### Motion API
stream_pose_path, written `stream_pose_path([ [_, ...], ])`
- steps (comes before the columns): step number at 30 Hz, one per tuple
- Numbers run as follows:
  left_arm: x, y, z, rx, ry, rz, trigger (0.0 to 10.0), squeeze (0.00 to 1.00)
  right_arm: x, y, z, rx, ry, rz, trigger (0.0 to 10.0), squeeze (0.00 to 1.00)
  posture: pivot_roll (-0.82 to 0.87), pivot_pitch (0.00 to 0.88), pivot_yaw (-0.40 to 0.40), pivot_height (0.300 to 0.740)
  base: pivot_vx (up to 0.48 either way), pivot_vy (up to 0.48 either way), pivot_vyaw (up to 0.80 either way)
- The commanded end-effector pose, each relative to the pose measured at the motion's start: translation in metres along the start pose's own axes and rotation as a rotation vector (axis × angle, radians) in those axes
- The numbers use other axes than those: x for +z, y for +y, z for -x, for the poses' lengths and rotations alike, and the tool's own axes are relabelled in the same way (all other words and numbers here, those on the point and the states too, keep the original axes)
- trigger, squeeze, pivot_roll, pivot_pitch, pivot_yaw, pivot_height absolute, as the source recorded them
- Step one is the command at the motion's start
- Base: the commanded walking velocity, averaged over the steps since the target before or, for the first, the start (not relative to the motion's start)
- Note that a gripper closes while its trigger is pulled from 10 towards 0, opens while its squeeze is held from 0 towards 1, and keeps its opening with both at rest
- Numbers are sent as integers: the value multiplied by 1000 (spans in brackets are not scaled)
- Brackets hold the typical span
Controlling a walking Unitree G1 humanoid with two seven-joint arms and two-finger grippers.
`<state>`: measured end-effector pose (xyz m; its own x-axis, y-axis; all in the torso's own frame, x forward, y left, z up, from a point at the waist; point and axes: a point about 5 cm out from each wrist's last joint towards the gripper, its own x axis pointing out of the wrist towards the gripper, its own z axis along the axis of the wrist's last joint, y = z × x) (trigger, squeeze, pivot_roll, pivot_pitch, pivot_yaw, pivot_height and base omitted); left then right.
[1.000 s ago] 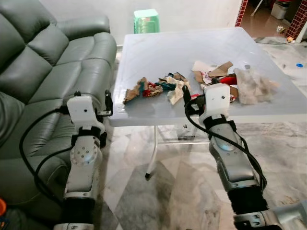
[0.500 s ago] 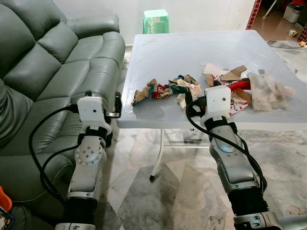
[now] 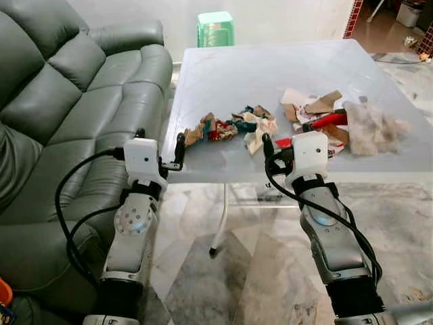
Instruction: Picking trash to rubbish bin
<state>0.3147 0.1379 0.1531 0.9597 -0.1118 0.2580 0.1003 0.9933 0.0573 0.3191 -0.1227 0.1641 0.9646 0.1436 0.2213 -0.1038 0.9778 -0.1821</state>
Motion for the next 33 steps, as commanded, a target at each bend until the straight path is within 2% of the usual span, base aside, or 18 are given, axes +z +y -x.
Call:
stream_pose_path([
  [1,1,0,0,-7,-7,0,10000,0,6,1,-1,16,-18,1,10000,0,-56,53,21,740,375,0,0],
  [20,-5,-4,5,-13,12,15,10000,0,6,0,1,28,-9,7,10000,0,-59,59,13,740,364,0,0],
  [25,-9,-6,7,-30,29,37,10000,0,6,0,2,31,-8,10,10000,0,-62,57,12,740,0,0,0],
  [28,-14,-11,5,-114,54,49,10000,0,7,0,2,39,-12,13,10000,0,-66,58,12,740,0,0,0],
  [33,-23,-5,-2,-148,94,50,10000,0,9,3,8,139,-2,-40,10000,0,-79,52,15,740,0,0,0],
])
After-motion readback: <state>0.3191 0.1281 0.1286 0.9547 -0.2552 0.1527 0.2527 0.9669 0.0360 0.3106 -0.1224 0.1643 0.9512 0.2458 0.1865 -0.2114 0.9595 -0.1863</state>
